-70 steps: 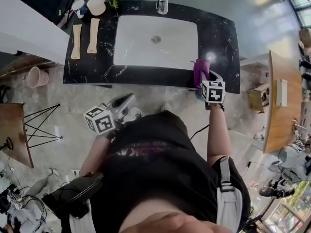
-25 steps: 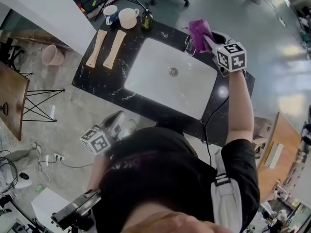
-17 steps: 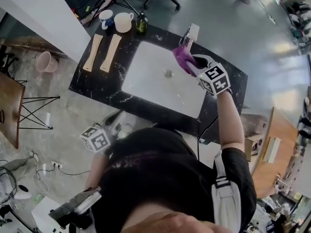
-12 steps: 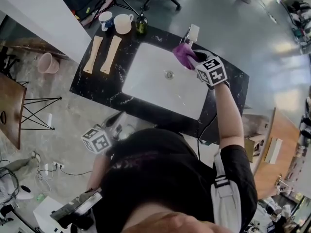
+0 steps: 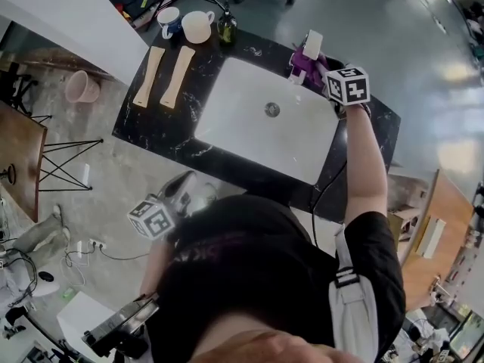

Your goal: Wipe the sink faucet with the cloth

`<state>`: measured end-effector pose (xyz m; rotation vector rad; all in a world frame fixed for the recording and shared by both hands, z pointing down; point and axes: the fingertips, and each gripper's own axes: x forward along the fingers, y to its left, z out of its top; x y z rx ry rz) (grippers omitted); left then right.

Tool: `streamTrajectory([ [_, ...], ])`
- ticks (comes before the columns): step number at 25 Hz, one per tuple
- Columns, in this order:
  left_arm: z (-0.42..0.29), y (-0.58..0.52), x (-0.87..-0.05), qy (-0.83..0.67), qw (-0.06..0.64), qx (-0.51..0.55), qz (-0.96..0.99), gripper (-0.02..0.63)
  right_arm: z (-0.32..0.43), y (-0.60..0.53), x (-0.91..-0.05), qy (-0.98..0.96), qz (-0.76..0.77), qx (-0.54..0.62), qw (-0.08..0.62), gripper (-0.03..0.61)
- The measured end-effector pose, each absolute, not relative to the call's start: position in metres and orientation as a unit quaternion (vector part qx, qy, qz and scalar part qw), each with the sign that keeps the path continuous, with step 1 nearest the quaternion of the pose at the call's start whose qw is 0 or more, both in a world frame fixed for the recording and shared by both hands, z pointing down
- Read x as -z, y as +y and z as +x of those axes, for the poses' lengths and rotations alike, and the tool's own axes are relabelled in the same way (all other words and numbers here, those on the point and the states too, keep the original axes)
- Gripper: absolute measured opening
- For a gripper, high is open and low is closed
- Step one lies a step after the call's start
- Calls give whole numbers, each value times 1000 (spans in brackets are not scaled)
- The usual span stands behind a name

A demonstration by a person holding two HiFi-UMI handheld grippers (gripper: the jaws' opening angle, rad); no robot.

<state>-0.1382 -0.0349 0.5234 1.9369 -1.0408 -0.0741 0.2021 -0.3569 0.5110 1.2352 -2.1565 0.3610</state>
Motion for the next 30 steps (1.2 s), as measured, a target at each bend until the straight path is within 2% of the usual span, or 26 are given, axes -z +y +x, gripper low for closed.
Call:
streamTrajectory([
  [12,-138,-39,-519,-383,449,26,807,-8,165,-244,-530,-862,402,-192,243,75],
  [14,-138,-39,-518,-384,449,23,806,-8,153,-224,-536,-878,357,-192,255,75],
  [17,-140,-39,-518,-392,449,22,802,-8,136,-201,-554,-889,287,-175,310,75],
  [20,-140,-38,-520,-403,453,17,795,-7,139,-218,-572,-877,294,-154,347,75],
  [30,-134,-28,-533,-442,466,3,766,-8,201,-356,-573,-822,455,-176,295,75],
])
